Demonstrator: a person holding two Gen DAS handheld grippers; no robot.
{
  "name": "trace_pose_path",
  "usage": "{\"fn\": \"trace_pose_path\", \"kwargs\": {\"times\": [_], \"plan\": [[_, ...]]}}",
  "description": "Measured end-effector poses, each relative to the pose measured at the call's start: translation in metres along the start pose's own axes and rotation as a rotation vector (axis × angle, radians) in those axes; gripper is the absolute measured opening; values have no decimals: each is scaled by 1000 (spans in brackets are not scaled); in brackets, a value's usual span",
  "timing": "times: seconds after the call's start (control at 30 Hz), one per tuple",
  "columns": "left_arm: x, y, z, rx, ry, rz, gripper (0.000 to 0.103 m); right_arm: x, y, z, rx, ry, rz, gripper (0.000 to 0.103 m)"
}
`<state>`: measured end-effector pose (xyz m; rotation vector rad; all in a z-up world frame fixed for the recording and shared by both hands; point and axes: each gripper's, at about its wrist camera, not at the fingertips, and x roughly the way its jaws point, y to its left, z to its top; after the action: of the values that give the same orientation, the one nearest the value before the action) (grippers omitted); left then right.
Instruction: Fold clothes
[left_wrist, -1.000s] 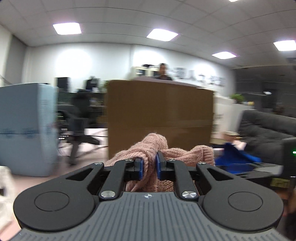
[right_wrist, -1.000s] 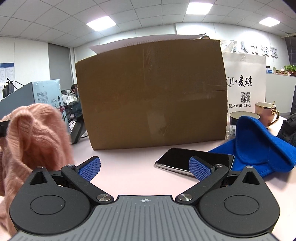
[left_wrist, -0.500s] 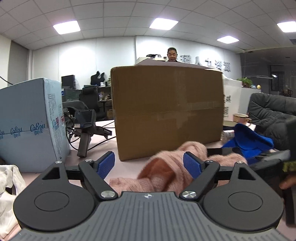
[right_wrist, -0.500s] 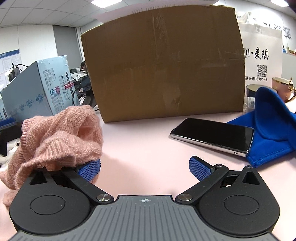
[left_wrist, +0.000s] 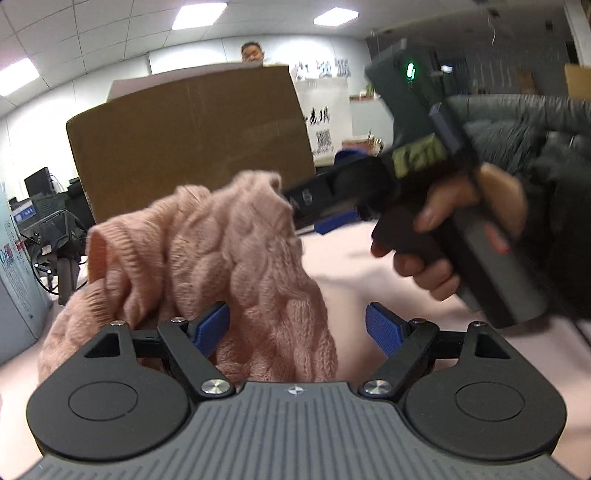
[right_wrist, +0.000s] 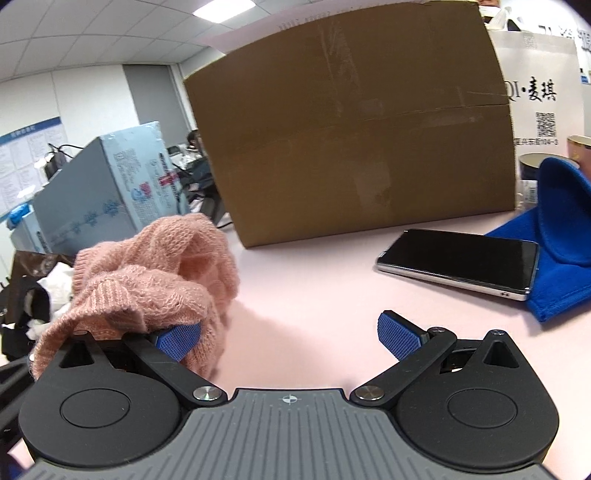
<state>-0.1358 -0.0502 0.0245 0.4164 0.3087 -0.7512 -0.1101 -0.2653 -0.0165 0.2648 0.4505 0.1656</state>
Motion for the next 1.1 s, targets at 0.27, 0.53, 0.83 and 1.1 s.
{"fn": "trace_pose_path", "kwargs": {"times": [0.27, 0.53, 0.83, 1.1], "plan": [[-1, 31, -1, -62, 11, 114, 11, 0, 3, 1, -8, -7, 8, 103], [-25, 66, 8, -122, -85, 287, 9, 2, 7, -1, -29, 3, 29, 103], [-28, 92, 21, -163, -127, 384, 9, 6, 17, -4, -71, 16, 38, 103], [-30, 94, 31, -177, -134, 452, 9, 5, 20, -6, -91, 11, 44, 103]]}}
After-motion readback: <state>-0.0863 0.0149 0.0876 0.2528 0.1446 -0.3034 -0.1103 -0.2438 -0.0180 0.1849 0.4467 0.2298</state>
